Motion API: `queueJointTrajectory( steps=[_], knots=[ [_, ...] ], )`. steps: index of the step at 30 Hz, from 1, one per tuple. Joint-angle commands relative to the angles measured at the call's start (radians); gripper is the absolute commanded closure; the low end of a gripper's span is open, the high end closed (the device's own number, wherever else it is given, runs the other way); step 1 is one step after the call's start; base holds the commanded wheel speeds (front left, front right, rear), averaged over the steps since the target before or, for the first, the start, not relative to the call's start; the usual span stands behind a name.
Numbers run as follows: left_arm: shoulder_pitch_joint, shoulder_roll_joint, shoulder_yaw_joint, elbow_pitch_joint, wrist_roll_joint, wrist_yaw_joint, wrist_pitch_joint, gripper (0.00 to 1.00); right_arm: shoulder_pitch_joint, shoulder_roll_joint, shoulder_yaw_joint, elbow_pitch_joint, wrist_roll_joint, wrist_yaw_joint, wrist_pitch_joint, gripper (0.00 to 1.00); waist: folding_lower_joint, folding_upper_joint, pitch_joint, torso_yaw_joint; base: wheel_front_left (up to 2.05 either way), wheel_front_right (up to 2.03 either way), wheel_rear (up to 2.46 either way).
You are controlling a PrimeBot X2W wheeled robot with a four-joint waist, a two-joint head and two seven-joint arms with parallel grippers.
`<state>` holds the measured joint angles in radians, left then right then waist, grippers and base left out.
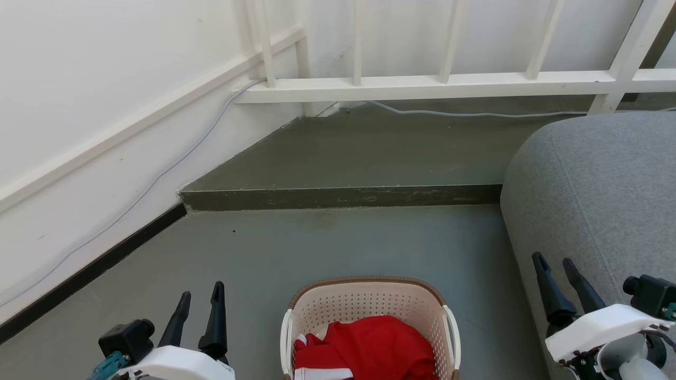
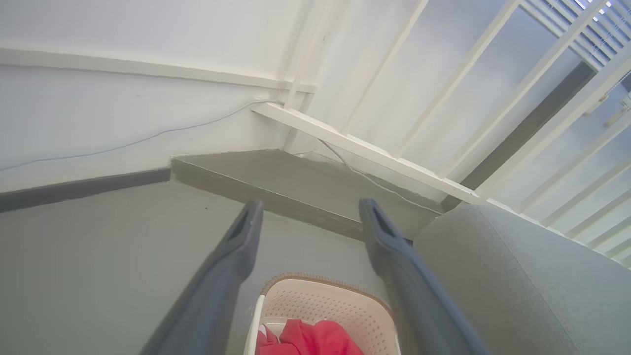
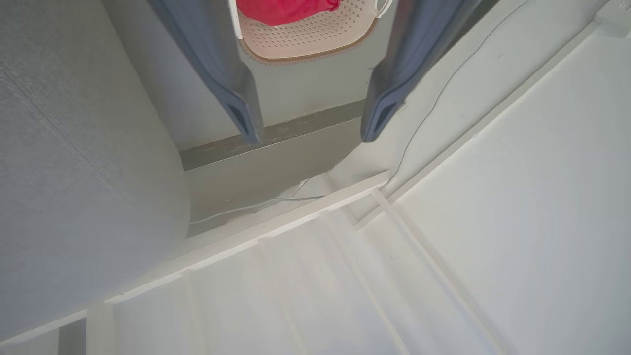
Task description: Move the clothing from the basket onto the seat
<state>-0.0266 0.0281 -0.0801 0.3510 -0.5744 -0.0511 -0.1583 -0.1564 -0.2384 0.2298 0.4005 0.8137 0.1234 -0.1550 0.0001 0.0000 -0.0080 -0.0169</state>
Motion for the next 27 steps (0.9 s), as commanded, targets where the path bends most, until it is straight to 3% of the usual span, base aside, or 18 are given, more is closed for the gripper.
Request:
queueJointTrajectory(
  steps=[1,27],
  knots=[
    [-0.046,0.014,0.017,-0.031,0.049,0.008,-0.019,0.00,-0.044,-0.029,0.021,-0.020,-0.038,0.006,-0.024,0.00,-0.0001,0.0000,0.000,0.000,0.00,0.00,0.00],
    [-0.063,0.021,-0.015,-0.041,0.346,0.053,-0.097,0.00,-0.083,-0.076,0.075,0.008,-0.295,0.007,-0.100,0.00,-0.0001,0.0000,-0.003,-0.002,0.00,0.00,0.00]
  ],
)
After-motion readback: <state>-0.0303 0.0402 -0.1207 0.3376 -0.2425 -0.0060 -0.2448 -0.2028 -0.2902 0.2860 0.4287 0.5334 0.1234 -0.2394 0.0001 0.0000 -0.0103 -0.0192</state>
